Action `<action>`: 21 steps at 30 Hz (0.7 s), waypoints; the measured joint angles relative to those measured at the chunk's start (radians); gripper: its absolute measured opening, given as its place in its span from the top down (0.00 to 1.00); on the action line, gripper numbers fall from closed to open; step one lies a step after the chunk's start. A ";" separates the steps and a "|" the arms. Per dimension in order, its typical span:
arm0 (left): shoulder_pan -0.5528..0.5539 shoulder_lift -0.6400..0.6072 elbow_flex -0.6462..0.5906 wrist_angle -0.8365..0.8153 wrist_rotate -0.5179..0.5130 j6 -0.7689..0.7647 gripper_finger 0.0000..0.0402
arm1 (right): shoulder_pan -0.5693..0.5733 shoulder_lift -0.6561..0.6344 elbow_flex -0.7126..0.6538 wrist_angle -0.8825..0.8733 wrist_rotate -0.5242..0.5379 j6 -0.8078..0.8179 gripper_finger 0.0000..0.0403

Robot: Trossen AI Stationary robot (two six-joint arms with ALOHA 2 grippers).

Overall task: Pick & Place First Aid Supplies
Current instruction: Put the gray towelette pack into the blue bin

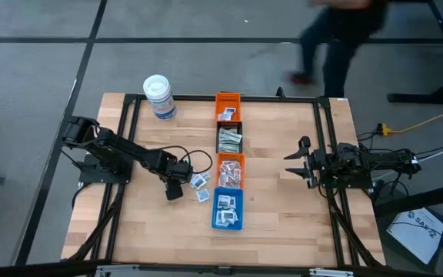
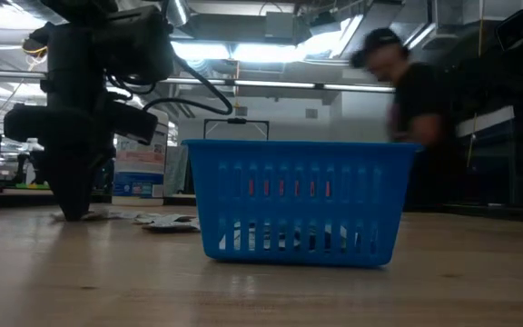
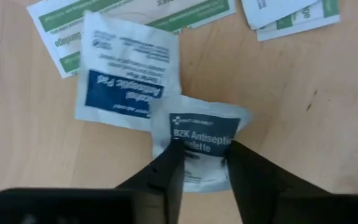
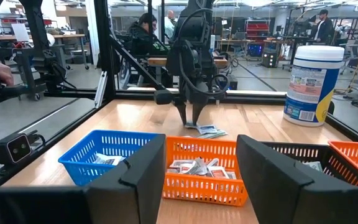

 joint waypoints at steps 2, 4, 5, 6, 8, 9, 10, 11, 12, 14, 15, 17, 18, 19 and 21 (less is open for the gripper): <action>0.000 0.000 0.000 0.001 0.000 0.000 0.77 | 0.000 0.000 0.000 0.000 0.000 0.000 0.52; 0.000 0.000 0.000 0.000 0.000 0.000 0.83 | 0.000 0.000 0.000 0.000 0.000 0.000 0.52; 0.000 0.001 0.000 0.000 -0.001 0.000 0.86 | 0.000 0.000 0.000 0.000 0.000 0.000 0.52; 0.000 0.001 0.000 -0.001 -0.003 0.000 0.88 | 0.000 0.000 0.000 0.000 0.000 0.000 0.52; 0.000 0.001 -0.001 -0.003 -0.014 -0.001 0.92 | 0.000 0.000 0.000 0.000 0.000 0.000 0.52; 0.000 0.000 -0.001 -0.004 -0.019 -0.005 0.93 | 0.000 0.000 0.000 0.000 0.000 0.000 0.52; 0.000 -0.004 -0.001 -0.004 -0.022 -0.008 0.95 | 0.000 0.000 0.000 0.000 0.000 0.000 0.52; 0.000 -0.006 -0.001 -0.003 -0.024 -0.008 0.96 | 0.000 0.000 0.000 0.000 0.000 0.000 0.52; 0.000 -0.010 -0.001 -0.003 -0.026 -0.008 0.96 | 0.000 0.000 0.000 0.000 0.000 0.000 0.52; 0.000 -0.025 -0.004 -0.004 -0.033 -0.008 0.96 | 0.000 0.000 0.000 0.000 0.000 0.000 0.52; 0.000 -0.032 -0.006 -0.006 -0.040 -0.008 0.96 | 0.000 0.000 0.000 0.000 0.000 0.000 0.52; -0.002 -0.053 -0.007 -0.008 -0.045 -0.012 0.95 | 0.000 0.000 0.000 0.000 0.000 0.000 0.52; -0.004 -0.069 -0.007 -0.006 -0.045 -0.019 0.94 | 0.000 0.000 0.000 0.000 0.000 0.000 0.52; -0.008 -0.083 -0.006 -0.004 -0.045 -0.030 0.94 | 0.000 0.000 0.000 0.000 0.000 0.000 0.52; -0.016 -0.113 -0.006 -0.003 -0.045 -0.046 0.93 | 0.000 0.000 0.000 0.000 0.000 0.000 0.52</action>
